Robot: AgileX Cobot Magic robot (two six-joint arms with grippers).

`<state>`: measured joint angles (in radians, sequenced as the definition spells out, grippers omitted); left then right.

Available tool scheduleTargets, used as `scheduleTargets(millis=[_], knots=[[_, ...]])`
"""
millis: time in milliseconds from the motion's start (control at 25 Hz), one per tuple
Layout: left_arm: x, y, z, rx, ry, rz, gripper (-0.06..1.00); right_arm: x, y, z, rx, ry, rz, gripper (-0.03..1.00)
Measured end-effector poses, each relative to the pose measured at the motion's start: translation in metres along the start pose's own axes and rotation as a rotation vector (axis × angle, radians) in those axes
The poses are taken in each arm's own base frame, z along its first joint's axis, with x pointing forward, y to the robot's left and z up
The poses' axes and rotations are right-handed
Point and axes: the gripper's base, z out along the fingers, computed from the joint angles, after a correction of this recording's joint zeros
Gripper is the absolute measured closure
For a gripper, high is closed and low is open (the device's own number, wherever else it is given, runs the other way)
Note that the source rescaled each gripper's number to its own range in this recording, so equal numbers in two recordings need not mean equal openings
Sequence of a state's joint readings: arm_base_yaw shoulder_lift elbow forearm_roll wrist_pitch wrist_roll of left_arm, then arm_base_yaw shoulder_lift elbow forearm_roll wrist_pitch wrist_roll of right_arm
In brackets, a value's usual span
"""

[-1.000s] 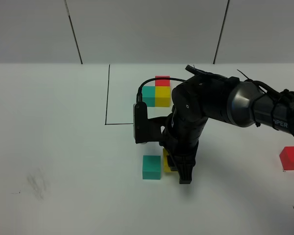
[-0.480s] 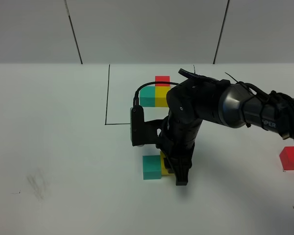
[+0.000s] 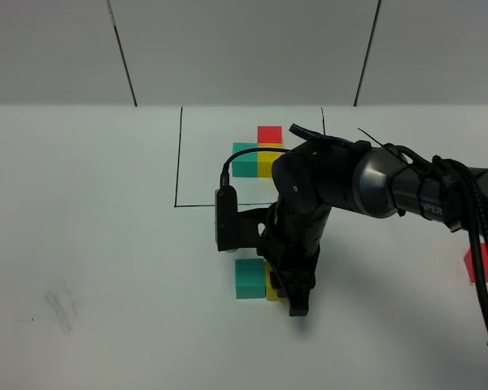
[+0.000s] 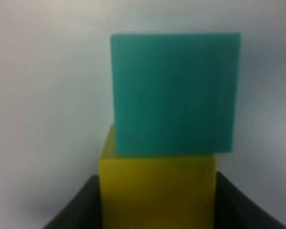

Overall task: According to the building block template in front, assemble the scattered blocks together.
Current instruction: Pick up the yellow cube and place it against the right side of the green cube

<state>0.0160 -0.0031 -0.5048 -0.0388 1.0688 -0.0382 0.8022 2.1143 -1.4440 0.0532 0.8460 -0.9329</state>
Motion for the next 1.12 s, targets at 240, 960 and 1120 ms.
scheduleTargets(millis=[240, 960, 1120], knots=[[0.0000, 0.0000, 0.0000, 0.000, 0.000, 0.000, 0.78, -0.0039, -0.0044, 0.0031, -0.001, -0.004, 0.003, 0.97], [0.0000, 0.0000, 0.0000, 0.000, 0.000, 0.000, 0.78, -0.0036, -0.0092, 0.0027, -0.023, 0.017, 0.112, 0.97], [0.0000, 0.0000, 0.0000, 0.000, 0.000, 0.000, 0.78, -0.0035, -0.0093, 0.0027, -0.022, 0.019, 0.095, 0.97]])
